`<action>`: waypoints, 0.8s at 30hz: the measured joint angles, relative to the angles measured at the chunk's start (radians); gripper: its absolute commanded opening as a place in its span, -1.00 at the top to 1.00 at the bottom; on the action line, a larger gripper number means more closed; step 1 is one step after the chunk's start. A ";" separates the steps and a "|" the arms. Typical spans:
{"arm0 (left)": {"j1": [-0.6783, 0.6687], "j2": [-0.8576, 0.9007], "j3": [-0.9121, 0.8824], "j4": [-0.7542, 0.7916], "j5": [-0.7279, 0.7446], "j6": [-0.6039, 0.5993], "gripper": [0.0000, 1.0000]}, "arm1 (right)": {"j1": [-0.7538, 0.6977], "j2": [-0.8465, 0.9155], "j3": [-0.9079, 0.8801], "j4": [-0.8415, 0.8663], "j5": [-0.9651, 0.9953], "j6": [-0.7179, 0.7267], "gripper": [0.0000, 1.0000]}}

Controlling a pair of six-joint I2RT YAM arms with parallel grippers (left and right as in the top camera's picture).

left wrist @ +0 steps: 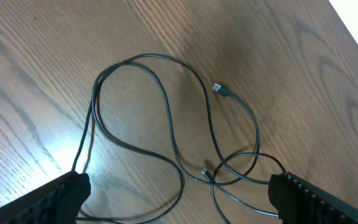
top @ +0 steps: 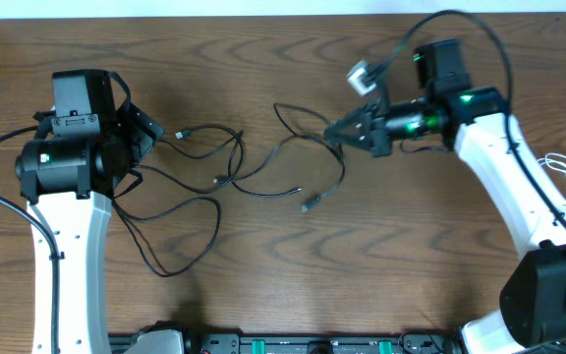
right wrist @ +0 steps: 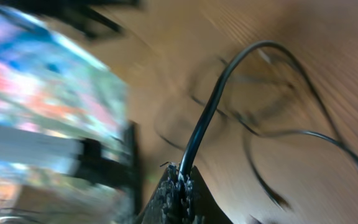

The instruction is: Untangle cables

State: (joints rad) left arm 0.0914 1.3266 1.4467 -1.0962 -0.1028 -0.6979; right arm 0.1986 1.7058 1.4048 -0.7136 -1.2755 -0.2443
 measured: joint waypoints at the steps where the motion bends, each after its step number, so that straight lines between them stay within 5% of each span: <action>1: 0.000 0.000 0.000 0.000 0.000 0.000 -0.93 | -0.014 -0.004 0.000 0.025 -0.044 0.014 0.98; 9: 0.000 0.000 0.000 0.000 0.000 0.000 -0.93 | -0.100 -0.060 0.000 0.195 -0.215 0.179 0.98; 24: 0.000 0.000 0.000 0.000 0.000 0.000 -0.93 | -0.105 -0.134 0.000 0.228 -0.256 0.369 0.98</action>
State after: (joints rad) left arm 0.0914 1.3266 1.4467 -1.0958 -0.1028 -0.6979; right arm 0.0933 1.5715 1.4052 -0.4854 -1.5311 0.1249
